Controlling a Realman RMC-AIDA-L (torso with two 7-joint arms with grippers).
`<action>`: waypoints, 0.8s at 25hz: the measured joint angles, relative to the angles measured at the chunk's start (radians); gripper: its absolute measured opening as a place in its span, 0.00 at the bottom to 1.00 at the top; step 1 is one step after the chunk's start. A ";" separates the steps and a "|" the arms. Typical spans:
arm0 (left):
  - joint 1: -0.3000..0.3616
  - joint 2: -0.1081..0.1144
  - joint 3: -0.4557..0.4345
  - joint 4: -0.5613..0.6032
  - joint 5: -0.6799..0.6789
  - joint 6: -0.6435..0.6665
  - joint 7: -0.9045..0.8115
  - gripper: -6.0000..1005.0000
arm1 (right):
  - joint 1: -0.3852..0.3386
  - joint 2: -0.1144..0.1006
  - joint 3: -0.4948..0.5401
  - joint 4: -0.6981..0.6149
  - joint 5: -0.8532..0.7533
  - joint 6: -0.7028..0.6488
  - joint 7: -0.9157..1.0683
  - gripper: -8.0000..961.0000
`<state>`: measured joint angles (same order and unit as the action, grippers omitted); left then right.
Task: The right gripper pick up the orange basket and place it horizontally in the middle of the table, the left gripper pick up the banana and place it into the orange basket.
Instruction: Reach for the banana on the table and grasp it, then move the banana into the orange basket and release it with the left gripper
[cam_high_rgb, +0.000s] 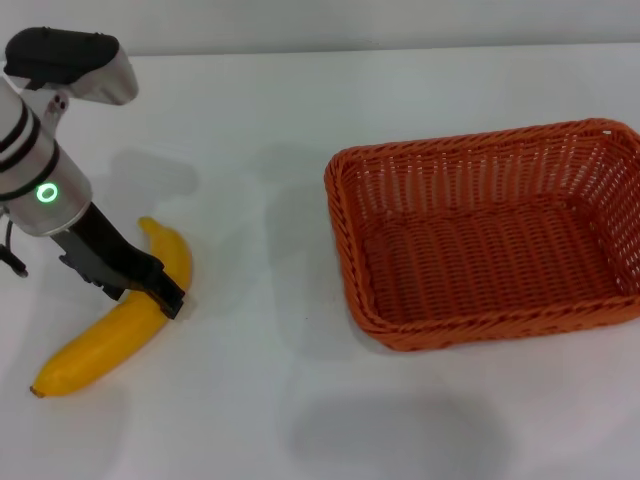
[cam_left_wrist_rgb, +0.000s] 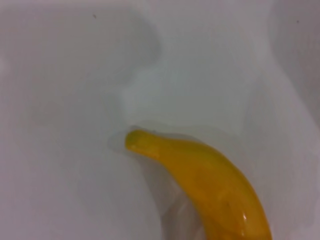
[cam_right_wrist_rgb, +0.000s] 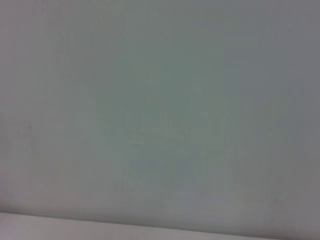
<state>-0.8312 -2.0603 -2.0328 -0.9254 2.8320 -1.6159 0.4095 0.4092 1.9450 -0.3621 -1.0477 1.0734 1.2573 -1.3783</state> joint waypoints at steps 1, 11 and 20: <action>0.000 0.000 0.006 0.003 0.000 0.006 0.000 0.84 | -0.001 0.000 0.000 0.000 0.000 -0.004 0.000 0.87; -0.011 0.000 0.014 0.033 -0.003 0.041 -0.005 0.57 | -0.001 0.000 -0.001 0.000 -0.002 -0.018 0.002 0.87; -0.146 0.022 0.003 -0.069 -0.081 -0.017 0.011 0.51 | 0.000 -0.004 -0.006 0.000 -0.002 -0.019 0.001 0.87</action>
<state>-0.9777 -2.0383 -2.0295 -0.9942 2.7507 -1.6331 0.4204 0.4091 1.9410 -0.3685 -1.0477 1.0715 1.2386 -1.3769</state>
